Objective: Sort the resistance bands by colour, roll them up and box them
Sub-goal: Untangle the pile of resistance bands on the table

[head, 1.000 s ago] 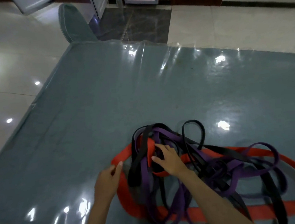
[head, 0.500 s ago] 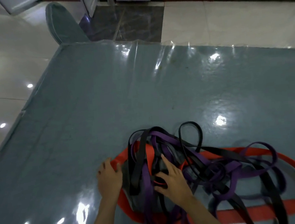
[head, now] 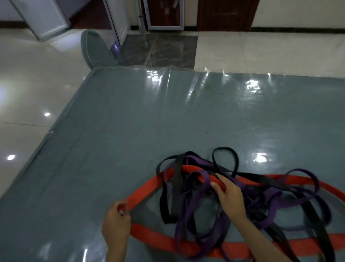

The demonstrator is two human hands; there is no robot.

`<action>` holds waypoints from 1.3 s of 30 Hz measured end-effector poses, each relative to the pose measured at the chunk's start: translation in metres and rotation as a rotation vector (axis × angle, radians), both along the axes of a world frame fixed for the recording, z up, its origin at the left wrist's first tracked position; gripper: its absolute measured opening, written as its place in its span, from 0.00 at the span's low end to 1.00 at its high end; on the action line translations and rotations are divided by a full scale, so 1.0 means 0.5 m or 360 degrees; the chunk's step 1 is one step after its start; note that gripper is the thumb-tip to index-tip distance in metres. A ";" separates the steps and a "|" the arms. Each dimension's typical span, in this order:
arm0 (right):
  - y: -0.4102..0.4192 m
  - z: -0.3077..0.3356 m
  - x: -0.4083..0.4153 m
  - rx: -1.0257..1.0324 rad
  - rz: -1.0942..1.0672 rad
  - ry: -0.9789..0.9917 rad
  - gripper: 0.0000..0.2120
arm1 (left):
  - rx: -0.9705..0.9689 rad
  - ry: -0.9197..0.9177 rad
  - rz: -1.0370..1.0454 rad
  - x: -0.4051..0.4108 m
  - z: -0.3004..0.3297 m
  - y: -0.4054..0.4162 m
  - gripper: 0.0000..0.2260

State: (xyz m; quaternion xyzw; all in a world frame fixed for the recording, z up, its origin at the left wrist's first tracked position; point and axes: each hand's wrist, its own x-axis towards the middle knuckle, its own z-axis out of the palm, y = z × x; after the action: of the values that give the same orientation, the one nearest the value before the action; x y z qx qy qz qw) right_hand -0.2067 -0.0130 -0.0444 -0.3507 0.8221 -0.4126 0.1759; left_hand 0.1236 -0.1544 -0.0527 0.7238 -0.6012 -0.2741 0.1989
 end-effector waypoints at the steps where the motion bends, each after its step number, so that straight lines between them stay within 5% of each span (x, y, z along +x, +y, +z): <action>1: 0.004 0.000 -0.006 0.0048 -0.0020 0.0083 0.17 | -0.0016 -0.0010 0.0047 0.008 0.001 0.010 0.10; 10: 0.039 -0.017 -0.014 0.0307 0.0253 0.0204 0.21 | 0.0029 -0.0451 -0.0208 0.007 -0.011 0.099 0.09; 13: 0.047 0.006 0.008 0.0234 0.0325 0.0227 0.27 | -0.0155 -0.0239 -0.0460 -0.036 -0.008 0.092 0.11; 17: 0.054 0.016 0.024 0.0245 0.0527 0.0262 0.29 | 0.0267 0.0291 -0.0592 -0.116 -0.002 0.080 0.10; 21: 0.062 0.013 0.021 0.0271 0.0525 0.0240 0.21 | 0.0702 0.0664 -0.0311 -0.181 -0.007 0.058 0.22; 27: 0.066 -0.009 0.000 0.0086 0.0062 -0.0034 0.09 | 0.0960 0.1072 0.0122 -0.242 -0.027 0.030 0.18; 39: 0.040 -0.048 -0.038 0.0055 -0.0303 -0.0227 0.07 | 0.1126 0.1042 -0.0061 -0.324 -0.026 0.047 0.11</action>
State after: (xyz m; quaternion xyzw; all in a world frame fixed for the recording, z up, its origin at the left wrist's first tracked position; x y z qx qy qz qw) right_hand -0.2257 0.0068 -0.0685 -0.2377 0.8440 -0.4372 0.2000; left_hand -0.0382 -0.1310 -0.0658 0.6115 -0.3901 -0.6789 0.1143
